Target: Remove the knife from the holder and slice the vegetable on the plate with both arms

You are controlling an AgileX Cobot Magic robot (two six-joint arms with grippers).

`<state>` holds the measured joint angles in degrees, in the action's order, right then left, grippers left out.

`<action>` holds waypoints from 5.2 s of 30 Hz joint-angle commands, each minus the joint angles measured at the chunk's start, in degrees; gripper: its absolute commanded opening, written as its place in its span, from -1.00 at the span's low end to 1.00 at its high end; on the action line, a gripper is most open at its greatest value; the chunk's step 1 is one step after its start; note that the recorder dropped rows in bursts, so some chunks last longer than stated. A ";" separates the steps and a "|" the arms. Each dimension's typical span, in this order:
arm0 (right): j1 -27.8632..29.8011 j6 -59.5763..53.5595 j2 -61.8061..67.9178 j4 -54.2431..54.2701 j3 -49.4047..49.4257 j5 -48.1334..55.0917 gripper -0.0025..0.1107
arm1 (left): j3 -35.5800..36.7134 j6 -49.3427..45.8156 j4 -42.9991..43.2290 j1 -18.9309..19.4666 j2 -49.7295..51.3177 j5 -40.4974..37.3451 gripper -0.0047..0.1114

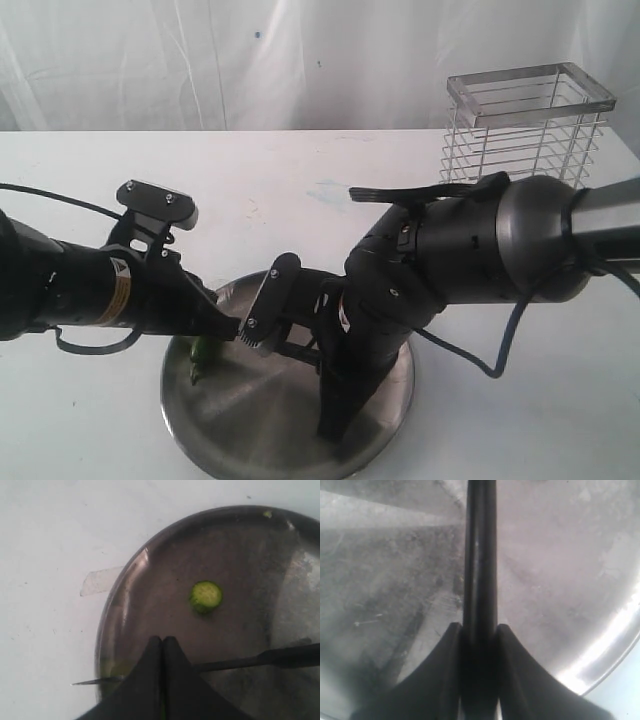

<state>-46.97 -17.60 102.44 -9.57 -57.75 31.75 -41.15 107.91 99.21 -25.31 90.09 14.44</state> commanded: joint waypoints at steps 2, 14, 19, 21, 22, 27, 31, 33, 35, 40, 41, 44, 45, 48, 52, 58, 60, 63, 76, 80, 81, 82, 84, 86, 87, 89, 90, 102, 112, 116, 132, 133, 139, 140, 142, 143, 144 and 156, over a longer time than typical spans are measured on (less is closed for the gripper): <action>0.27 -0.18 -0.01 -0.45 -0.43 1.21 -0.96 | 0.42 -0.21 0.74 0.06 3.09 0.44 -0.92; 0.27 -0.18 -0.01 -0.45 -0.43 1.42 -0.96 | 0.32 -0.21 0.74 0.06 1.30 0.54 -0.92; 0.27 -0.18 -0.01 -0.45 -0.43 1.51 -0.96 | 0.32 -0.21 0.74 0.06 1.19 0.54 -0.92; 0.27 -0.18 -0.01 -0.45 -0.43 1.51 -0.96 | 0.32 -0.21 0.74 0.06 1.19 0.79 -0.92; 0.27 -0.18 -0.01 -0.45 -0.43 1.61 -0.96 | 0.32 -0.21 0.74 0.06 1.19 0.79 -0.92; 0.27 -0.18 -0.01 -0.34 -0.43 1.53 -0.96 | 0.32 -0.21 0.74 0.06 1.19 0.66 -0.92; 0.27 -0.18 -0.01 -0.34 -0.43 1.53 -0.96 | 0.43 -1.99 0.74 0.06 4.52 -2.30 -0.92; 0.27 -0.18 -0.01 -0.34 -0.43 1.53 -0.96 | 0.43 -3.38 0.74 0.06 9.11 -2.30 -0.92; 0.27 -0.18 -0.01 -0.35 -0.43 1.64 -0.96 | 0.43 -3.63 0.74 0.06 10.89 -2.57 -0.92; 0.27 -0.18 -0.01 0.11 -0.43 2.54 -0.96 | 0.32 -3.86 0.74 0.06 6.66 -2.55 -0.92; 0.27 -0.18 -0.01 0.24 -0.43 2.97 -0.96 | 0.32 -3.86 0.74 0.06 5.15 -2.89 -0.92; 0.27 -0.18 -0.01 0.63 -0.43 4.71 -0.96 | 0.32 -3.52 0.74 0.06 0.79 -4.05 -0.92; 0.27 -0.18 -0.01 0.63 -0.43 5.33 -0.96 | 0.32 -3.12 0.74 0.06 -0.56 -4.05 -0.92; 0.27 -0.18 -0.01 1.66 -0.43 6.36 -0.96 | 0.32 -2.21 0.74 0.06 -3.20 -3.63 -0.92; 0.27 -0.18 -0.01 2.19 -0.43 7.01 -0.96 | 0.42 -2.21 0.74 0.06 -3.83 -2.95 -0.92; 0.27 -0.18 -0.01 2.19 -0.43 8.50 -0.96 | 0.42 -2.21 0.74 0.06 -3.51 0.05 -0.92; 0.27 -0.18 -0.01 2.19 -0.43 8.65 -0.96 | 0.42 -2.32 0.74 0.06 -2.65 1.04 -0.92; 0.27 -0.18 -0.01 2.19 -0.43 8.65 -0.96 | 0.42 -2.32 0.74 0.06 -0.93 1.58 -0.92; 0.27 -0.18 -0.01 2.19 -0.43 7.85 -0.96 | 0.32 -2.56 0.74 0.06 3.62 -1.57 -0.92; 0.27 -0.18 -0.01 2.19 -0.43 7.77 -0.96 | 0.32 -2.80 0.74 0.06 3.62 -4.10 -0.92; 0.27 -0.18 -0.01 2.19 -0.43 7.77 -0.96 | 0.32 -2.80 0.74 0.06 3.62 -4.10 -0.92; 0.27 -0.18 -0.01 2.19 -0.43 7.77 -0.96 | 0.32 -2.80 0.74 0.06 3.62 -3.99 -0.92; 0.27 -0.18 -0.01 2.19 -0.43 7.54 -0.96 | 0.32 -2.80 0.74 0.06 3.62 -3.29 -0.92; 0.27 -0.18 -0.01 2.19 -0.43 7.42 -0.96 | 0.32 -2.80 0.74 0.06 3.62 -2.94 -0.92; 0.27 -0.18 -0.01 2.19 -0.43 7.42 -0.96 | 0.32 -2.80 0.74 0.06 3.62 -2.74 -0.92; 0.27 -0.18 -0.01 2.19 -0.43 7.42 -0.96 | 0.32 -2.80 0.74 0.06 3.62 -2.51 -0.92; 0.27 -0.18 -0.01 2.19 -0.43 7.42 -0.96 | 0.32 -2.80 0.74 0.06 3.62 -2.51 -0.92; 0.27 -0.18 -0.01 2.19 -0.43 7.60 -0.96 | 0.32 -4.78 0.74 0.06 13.39 -4.13 -0.92; 0.27 -0.18 -0.01 2.19 -0.43 8.45 -0.96 | -2.47 -4.78 0.74 0.06 4.87 -3.52 -0.92; 0.27 -0.18 -0.01 2.19 -0.43 8.32 -0.96 | -2.85 -4.78 0.74 0.06 0.63 -3.62 -0.92; 0.27 -0.18 -0.01 2.19 -0.43 8.24 -0.96 | -0.57 -3.93 0.74 0.06 1.05 4.78 -0.92; 0.27 -0.18 -0.01 2.19 -0.43 8.13 -0.96 | -0.08 -4.11 0.74 0.06 1.34 4.14 -0.92; 0.27 -0.18 -0.01 2.19 -0.43 7.73 -0.96 | 0.34 -4.61 0.67 0.06 2.67 4.63 -0.92; 0.27 -0.18 -0.01 2.19 -0.43 7.65 -0.96 | 0.34 -5.03 0.28 0.06 2.67 4.74 -0.92; 0.27 -0.18 -0.01 2.19 -0.43 7.53 -0.96 | 0.34 -5.16 0.06 0.06 2.67 4.74 -0.92; 0.27 -0.18 -0.01 2.19 -0.43 7.40 -0.96 | 0.34 -5.16 0.06 0.06 2.67 4.74 -0.92; 0.27 -0.18 -0.01 2.19 -0.43 7.25 -0.96 | 0.34 -5.16 0.08 0.06 2.67 4.86 -0.92; 0.27 -0.18 -0.01 2.19 -0.43 6.60 -0.96 | 0.34 -6.28 -1.36 0.06 4.24 4.82 -0.92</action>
<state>-46.73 -17.17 102.65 -7.55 -58.02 38.65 -41.25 102.47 98.68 -25.31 93.42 20.27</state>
